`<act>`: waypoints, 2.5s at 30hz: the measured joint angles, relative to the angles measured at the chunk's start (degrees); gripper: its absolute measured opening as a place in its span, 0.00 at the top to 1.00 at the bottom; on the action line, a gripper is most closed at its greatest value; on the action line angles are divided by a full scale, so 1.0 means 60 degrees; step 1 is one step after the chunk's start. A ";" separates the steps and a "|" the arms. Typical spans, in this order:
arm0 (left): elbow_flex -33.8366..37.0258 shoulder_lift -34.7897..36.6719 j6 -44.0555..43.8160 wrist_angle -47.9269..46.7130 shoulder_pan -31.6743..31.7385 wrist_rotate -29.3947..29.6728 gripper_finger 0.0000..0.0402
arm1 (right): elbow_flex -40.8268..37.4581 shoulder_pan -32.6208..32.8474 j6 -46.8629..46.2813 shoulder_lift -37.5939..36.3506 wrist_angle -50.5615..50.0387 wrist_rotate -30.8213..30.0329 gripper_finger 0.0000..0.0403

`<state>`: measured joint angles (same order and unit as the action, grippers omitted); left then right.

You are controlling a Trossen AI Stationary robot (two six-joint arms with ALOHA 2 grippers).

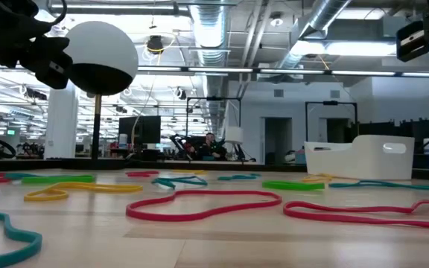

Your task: Pick and place items into bin

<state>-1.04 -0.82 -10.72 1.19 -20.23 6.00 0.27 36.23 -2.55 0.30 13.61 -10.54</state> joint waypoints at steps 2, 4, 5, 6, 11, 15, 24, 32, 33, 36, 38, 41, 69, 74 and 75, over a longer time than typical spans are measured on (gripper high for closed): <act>0.0000 0.0000 -0.0003 0.0000 0.0000 0.0000 0.72 | 0.0001 0.0000 -0.0003 -0.0001 0.0000 0.0003 0.70; 0.0000 0.0000 -0.0003 0.0000 0.0000 -0.0001 0.72 | -0.0002 0.0000 -0.0003 0.0002 0.0000 0.0000 0.70; 0.0000 0.0000 -0.0001 0.0000 0.0000 -0.0002 0.72 | 0.0001 0.0000 -0.0003 -0.0001 0.0000 -0.0001 0.69; 0.0000 0.0001 0.0000 0.0000 0.0000 -0.0004 0.72 | -0.0001 0.0000 -0.0001 0.0001 0.0001 0.0003 0.69; 0.0000 0.0000 0.0000 0.0000 0.0000 0.0009 0.72 | -0.0001 0.0000 -0.0002 0.0001 0.0000 0.0001 0.69; 0.0000 0.0002 -0.0003 0.0002 0.0000 0.0055 0.72 | -0.0001 0.0000 -0.0003 0.0001 0.0000 0.0001 0.69; 0.0000 0.0001 -0.0001 0.0004 0.0000 0.0055 0.72 | 0.0001 0.0000 -0.0003 0.0000 0.0000 -0.0001 0.69; 0.0004 0.0004 0.0000 0.0106 0.0004 0.0725 0.72 | 0.0000 0.0000 0.0002 0.0002 0.0000 -0.0001 0.69; 0.0004 0.0001 0.0000 0.0109 0.0004 0.0728 0.72 | 0.0001 0.0000 0.0025 -0.0001 -0.0003 -0.0001 0.69; 0.0004 0.0000 0.0019 0.0184 0.0004 0.0940 0.72 | 0.0001 0.0000 0.0435 0.0002 -0.0007 -0.0001 0.70; 0.0011 0.0000 0.0164 0.0335 0.0001 0.1403 0.72 | 0.0000 0.0000 0.0464 0.0000 -0.0006 -0.0001 0.69; 0.0015 0.0000 0.0227 0.0445 0.0004 0.2217 0.72 | -0.0001 0.0000 0.0354 0.0001 -0.0004 -0.0001 0.70; -0.0146 0.0000 0.1414 0.0370 0.0033 0.4427 0.72 | 0.0001 0.0000 0.0598 0.0003 0.0062 -0.0256 0.69; -0.0171 -0.0003 0.0244 -0.0043 0.0033 0.3624 0.72 | 0.0001 0.0000 0.0600 0.0003 0.0130 -0.0256 0.70; -0.0171 -0.0013 0.0069 -0.0057 0.0033 0.3459 0.72 | 0.0000 0.0000 0.0612 0.0003 0.0122 -0.0256 0.69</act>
<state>-2.07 -0.90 -10.31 0.85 -20.03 26.76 0.27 36.23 1.12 0.32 14.34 -12.08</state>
